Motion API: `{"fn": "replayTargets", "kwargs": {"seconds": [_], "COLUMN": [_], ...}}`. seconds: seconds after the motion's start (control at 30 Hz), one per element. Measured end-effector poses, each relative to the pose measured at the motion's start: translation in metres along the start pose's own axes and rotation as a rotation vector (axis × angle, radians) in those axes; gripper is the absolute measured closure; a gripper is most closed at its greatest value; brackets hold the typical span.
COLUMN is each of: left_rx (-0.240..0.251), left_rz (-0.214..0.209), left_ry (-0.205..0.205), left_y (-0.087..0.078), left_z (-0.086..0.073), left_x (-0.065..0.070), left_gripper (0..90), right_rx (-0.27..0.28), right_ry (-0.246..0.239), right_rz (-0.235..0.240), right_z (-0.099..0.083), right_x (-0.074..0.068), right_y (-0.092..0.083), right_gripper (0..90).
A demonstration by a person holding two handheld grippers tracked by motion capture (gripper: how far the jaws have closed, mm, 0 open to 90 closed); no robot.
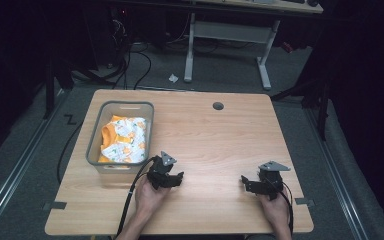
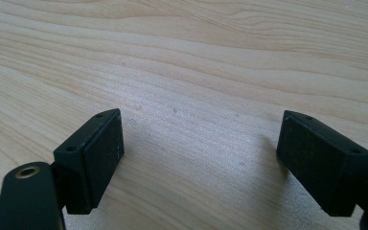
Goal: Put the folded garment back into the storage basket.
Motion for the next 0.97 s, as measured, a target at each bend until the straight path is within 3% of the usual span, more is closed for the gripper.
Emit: {"fn": "replayTargets", "kwargs": {"seconds": [0.23,0.37,0.97], "left_rx": [0.034,0.069,0.064], "left_rz": [0.032,0.039,0.031], "left_ry": [0.018,0.006,0.011], "left_y": [0.0006,0.0009,0.0011], "left_z": [-0.0041,-0.0081,-0.0081], "left_x": [0.0045,0.0056,0.0065], "left_gripper": [35.1,34.1,30.9], "right_rx": [0.000,0.000,0.000], "right_ry": [0.000,0.000,0.000], "right_rz": [0.000,0.000,0.000], "right_z": [0.0000,0.0000,0.0000], "right_x": [0.0000,0.0000,0.0000], "right_y": [0.0000,0.0000,0.0000], "right_gripper": [16.5,16.5,16.5]}}
Point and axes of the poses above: each handheld gripper's, and its own axes: y roughly forward along the jaws, z roughly out of its top, x roughly to its right, the point moved 2 cm from there along y, roughly forward along the jaws, and after that the axes turned 7 degrees about z, right-handed, at the moved point
